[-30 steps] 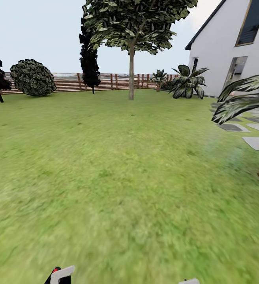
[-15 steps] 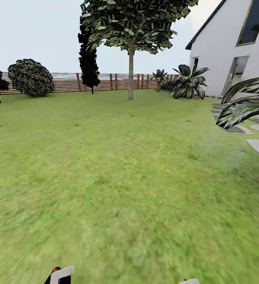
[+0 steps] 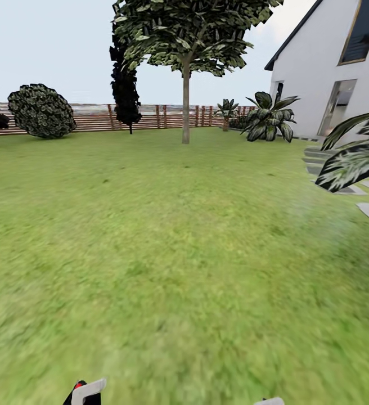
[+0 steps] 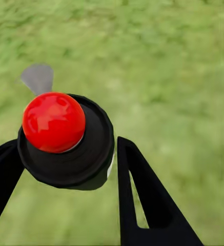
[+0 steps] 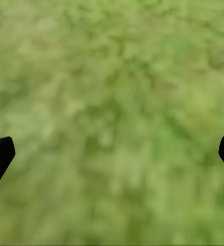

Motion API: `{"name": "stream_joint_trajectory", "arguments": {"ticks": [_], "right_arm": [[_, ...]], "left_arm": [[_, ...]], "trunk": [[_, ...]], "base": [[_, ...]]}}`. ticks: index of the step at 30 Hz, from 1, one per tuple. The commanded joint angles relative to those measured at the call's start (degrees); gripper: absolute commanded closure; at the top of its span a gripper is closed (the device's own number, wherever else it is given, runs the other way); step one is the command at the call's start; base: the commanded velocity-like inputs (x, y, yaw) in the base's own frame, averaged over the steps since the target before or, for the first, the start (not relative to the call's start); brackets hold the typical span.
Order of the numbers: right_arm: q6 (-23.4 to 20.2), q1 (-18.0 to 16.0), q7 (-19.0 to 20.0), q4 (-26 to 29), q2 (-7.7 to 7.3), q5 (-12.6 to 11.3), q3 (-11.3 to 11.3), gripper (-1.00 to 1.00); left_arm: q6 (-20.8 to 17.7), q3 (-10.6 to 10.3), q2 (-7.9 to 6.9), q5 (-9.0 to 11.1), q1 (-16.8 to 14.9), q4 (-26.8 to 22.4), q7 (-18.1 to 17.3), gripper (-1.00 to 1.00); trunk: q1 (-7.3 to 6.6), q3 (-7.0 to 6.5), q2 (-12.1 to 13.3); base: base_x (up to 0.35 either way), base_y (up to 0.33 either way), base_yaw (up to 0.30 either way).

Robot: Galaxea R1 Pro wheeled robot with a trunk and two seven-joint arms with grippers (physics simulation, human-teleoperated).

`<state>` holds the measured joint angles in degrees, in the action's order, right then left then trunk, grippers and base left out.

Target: In the garden, pick up the pesticide atomizer on the floor and spray pesticide onto both trees until each tree trunk is fully covered.

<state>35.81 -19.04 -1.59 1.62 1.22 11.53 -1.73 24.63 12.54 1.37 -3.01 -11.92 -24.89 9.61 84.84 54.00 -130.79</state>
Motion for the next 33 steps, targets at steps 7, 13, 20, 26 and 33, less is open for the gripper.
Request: {"name": "stream_joint_trajectory", "arguments": {"ticks": [7, 13, 20, 26, 33], "right_arm": [[0.13, -0.03, -0.17, -0.04, 0.01, 0.43, -0.2, -1.0], [0.13, -0.03, -0.18, -0.04, 0.01, 0.43, -0.2, -1.0], [0.14, -0.03, -0.17, -0.04, 0.01, 0.43, -0.2, -1.0], [0.13, -0.03, -0.17, -0.04, 0.02, 0.43, -0.2, -1.0], [0.14, -0.03, -0.17, -0.04, 0.02, 0.43, -0.2, -1.0]], "left_arm": [[0.16, 0.2, 0.04, -0.33, -0.03, 0.01, 0.14, 1.0], [0.16, 0.2, 0.04, -0.33, -0.03, 0.01, 0.14, 1.0], [0.16, 0.2, 0.04, -0.33, -0.03, 0.01, 0.14, 1.0], [0.16, 0.2, 0.04, -0.33, -0.03, 0.01, 0.14, 1.0], [0.16, 0.2, 0.04, -0.33, -0.03, 0.01, 0.14, 1.0]], "trunk": [[0.02, 0.05, -0.02], [0.02, 0.05, -0.02], [0.02, 0.05, -0.02], [0.02, 0.05, -0.02], [0.02, 0.05, -0.02]], "base": [[0.339, -0.077, 0.0], [0.339, -0.077, 0.0], [0.339, -0.077, 0.0], [0.339, -0.077, 0.0], [0.339, -0.077, 0.0]]}}
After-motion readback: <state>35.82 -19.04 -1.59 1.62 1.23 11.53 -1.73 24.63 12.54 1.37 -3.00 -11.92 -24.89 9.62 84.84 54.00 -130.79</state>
